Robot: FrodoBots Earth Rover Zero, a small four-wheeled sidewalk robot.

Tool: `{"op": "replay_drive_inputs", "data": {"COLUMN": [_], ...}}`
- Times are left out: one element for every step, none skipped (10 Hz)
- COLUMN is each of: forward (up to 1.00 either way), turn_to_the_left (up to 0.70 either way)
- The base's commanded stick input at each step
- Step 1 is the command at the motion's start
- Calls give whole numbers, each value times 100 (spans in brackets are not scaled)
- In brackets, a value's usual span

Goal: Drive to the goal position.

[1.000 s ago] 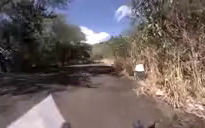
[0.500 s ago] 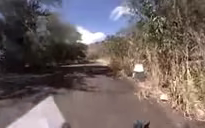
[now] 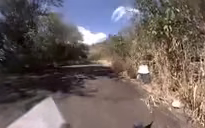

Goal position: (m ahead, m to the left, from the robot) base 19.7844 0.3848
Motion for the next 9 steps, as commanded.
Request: {"op": "replay_drive_inputs", "data": {"forward": [50, 50, 50, 50, 50, 50, 50, 50, 50], "turn_to_the_left": [0, 0, 0, 0, 0, 0, 0, 0, 0]}}
